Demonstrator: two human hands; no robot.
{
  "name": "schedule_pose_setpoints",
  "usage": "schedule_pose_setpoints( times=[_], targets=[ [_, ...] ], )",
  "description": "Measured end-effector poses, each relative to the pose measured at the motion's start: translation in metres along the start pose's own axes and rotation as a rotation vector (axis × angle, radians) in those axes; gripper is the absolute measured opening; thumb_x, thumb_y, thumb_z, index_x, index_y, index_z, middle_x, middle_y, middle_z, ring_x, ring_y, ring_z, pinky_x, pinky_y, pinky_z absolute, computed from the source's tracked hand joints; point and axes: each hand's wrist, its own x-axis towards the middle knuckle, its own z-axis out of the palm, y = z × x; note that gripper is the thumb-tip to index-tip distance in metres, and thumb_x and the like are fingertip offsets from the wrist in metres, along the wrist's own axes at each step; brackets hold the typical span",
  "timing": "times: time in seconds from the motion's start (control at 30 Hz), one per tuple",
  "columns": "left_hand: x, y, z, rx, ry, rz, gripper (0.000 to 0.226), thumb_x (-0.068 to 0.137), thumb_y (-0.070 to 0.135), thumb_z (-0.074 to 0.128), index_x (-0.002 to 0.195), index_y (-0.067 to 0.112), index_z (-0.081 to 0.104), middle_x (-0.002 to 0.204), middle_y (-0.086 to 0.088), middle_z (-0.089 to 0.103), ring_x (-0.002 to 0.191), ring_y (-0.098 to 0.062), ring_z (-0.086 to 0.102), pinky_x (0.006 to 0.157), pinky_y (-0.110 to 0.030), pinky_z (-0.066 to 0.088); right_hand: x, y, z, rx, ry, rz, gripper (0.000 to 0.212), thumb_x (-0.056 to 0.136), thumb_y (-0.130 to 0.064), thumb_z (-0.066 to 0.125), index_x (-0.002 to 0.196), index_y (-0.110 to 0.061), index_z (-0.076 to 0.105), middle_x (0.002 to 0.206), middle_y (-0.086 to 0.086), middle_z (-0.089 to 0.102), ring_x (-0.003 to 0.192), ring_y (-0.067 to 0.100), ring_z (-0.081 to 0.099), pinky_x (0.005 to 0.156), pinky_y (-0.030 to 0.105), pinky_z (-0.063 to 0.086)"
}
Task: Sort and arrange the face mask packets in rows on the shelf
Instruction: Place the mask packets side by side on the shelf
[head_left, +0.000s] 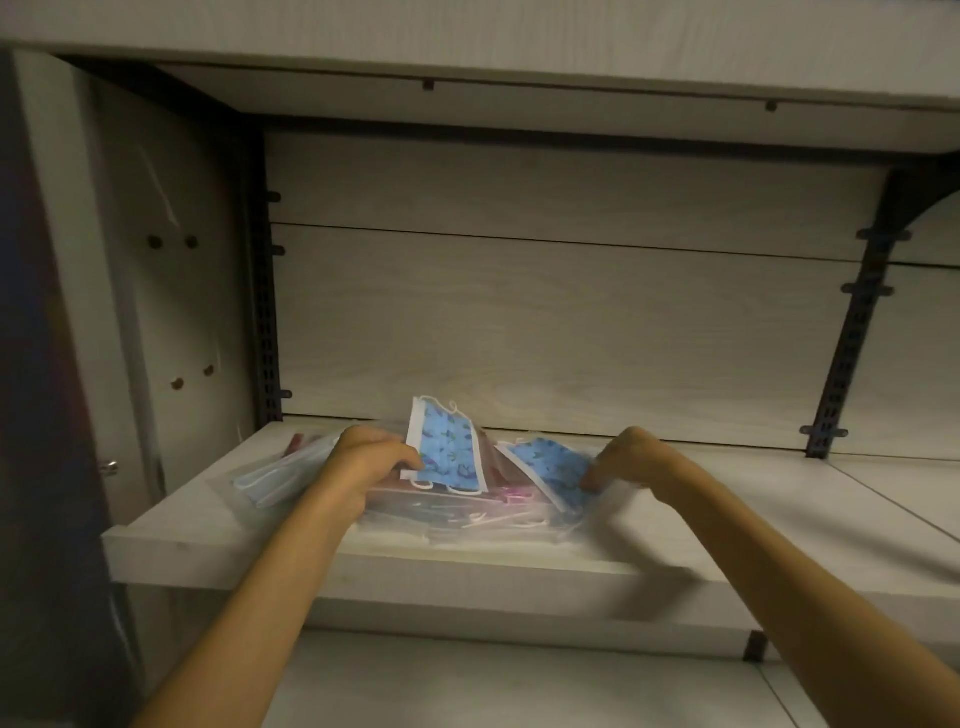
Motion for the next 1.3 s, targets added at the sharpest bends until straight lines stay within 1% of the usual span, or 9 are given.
schedule_pose_setpoints(
  times=[0.13,0.23,0.33,0.6,0.7,0.87,1.03,1.2,1.3],
  targets=[
    [-0.004,0.000,-0.002,-0.002,-0.056,0.005,0.019,0.083,-0.011,0.061,0.100,-0.009,0.070,0.097,-0.022,0.072,0.076,-0.025,0.068,0.062,-0.026,0.057,-0.008,0.002,-0.005,0.259,-0.105,0.053,0.025,0.078,-0.006,0.079,0.101,-0.002,0.070,0.090,0.014,0.067,0.073,0.023,0.063,0.062,0.028,0.053],
    [-0.006,-0.002,-0.001,-0.032,-0.093,-0.003,0.024,0.086,-0.013,0.062,0.107,-0.001,0.066,0.106,-0.020,0.071,0.097,-0.033,0.070,0.088,-0.040,0.058,-0.015,0.010,-0.002,0.436,-0.141,0.024,0.022,0.082,0.000,0.073,0.103,0.004,0.068,0.096,0.019,0.066,0.075,0.026,0.065,0.062,0.030,0.056],
    [-0.010,-0.001,0.001,-0.058,-0.117,0.000,0.018,0.088,-0.012,0.062,0.100,0.001,0.065,0.107,-0.019,0.070,0.098,-0.033,0.069,0.081,-0.036,0.057,-0.030,0.016,0.003,0.615,-0.200,-0.042,0.011,0.085,0.004,0.071,0.095,0.008,0.067,0.087,0.018,0.069,0.067,0.023,0.066,0.056,0.027,0.057],
    [-0.018,-0.004,0.012,-0.116,-0.213,0.050,0.028,0.090,-0.011,0.058,0.113,0.004,0.065,0.103,-0.015,0.073,0.091,-0.028,0.072,0.082,-0.043,0.060,-0.085,0.041,0.012,0.907,-0.084,-0.157,0.028,0.089,0.003,0.064,0.118,0.004,0.063,0.106,0.032,0.069,0.086,0.039,0.061,0.066,0.037,0.050],
    [-0.026,-0.006,0.022,-0.151,-0.270,0.065,0.027,0.090,-0.011,0.055,0.110,0.003,0.065,0.106,-0.016,0.073,0.094,-0.031,0.072,0.080,-0.044,0.061,-0.108,0.051,0.012,0.971,-0.003,-0.194,0.023,0.089,0.003,0.064,0.112,0.000,0.065,0.098,0.026,0.072,0.076,0.033,0.067,0.062,0.035,0.054],
    [-0.047,-0.006,0.046,-0.224,-0.332,0.068,0.025,0.087,-0.014,0.048,0.095,0.004,0.064,0.081,-0.013,0.074,0.064,-0.024,0.073,0.049,-0.030,0.057,-0.138,0.078,0.005,1.045,0.134,-0.263,0.022,0.088,0.006,0.064,0.106,-0.007,0.066,0.090,0.018,0.076,0.069,0.027,0.074,0.057,0.029,0.060],
    [-0.073,-0.004,0.088,-0.253,-0.371,0.063,0.027,0.085,-0.015,0.049,0.099,0.006,0.059,0.073,-0.008,0.074,0.057,-0.021,0.072,0.050,-0.033,0.060,-0.163,0.119,-0.016,1.072,0.188,-0.285,0.027,0.089,0.006,0.064,0.100,-0.019,0.063,0.088,0.014,0.077,0.071,0.029,0.074,0.059,0.033,0.062],
    [-0.110,-0.007,0.148,-0.210,-0.412,0.057,0.031,0.084,-0.014,0.049,0.112,-0.005,0.058,0.105,-0.027,0.070,0.064,-0.021,0.073,0.051,-0.028,0.057,-0.186,0.181,-0.041,1.027,0.190,-0.306,0.035,0.090,-0.002,0.065,0.120,-0.021,0.060,0.099,0.015,0.076,0.085,0.036,0.074,0.078,0.049,0.059],
    [-0.136,-0.012,0.191,-0.221,-0.421,0.038,0.044,0.082,-0.013,0.049,0.125,-0.002,0.055,0.106,-0.027,0.071,0.070,-0.027,0.075,0.050,-0.031,0.058,-0.201,0.228,-0.063,1.031,0.179,-0.333,0.041,0.089,-0.002,0.066,0.125,-0.019,0.058,0.102,0.017,0.075,0.086,0.037,0.073,0.068,0.041,0.063]
  ],
)
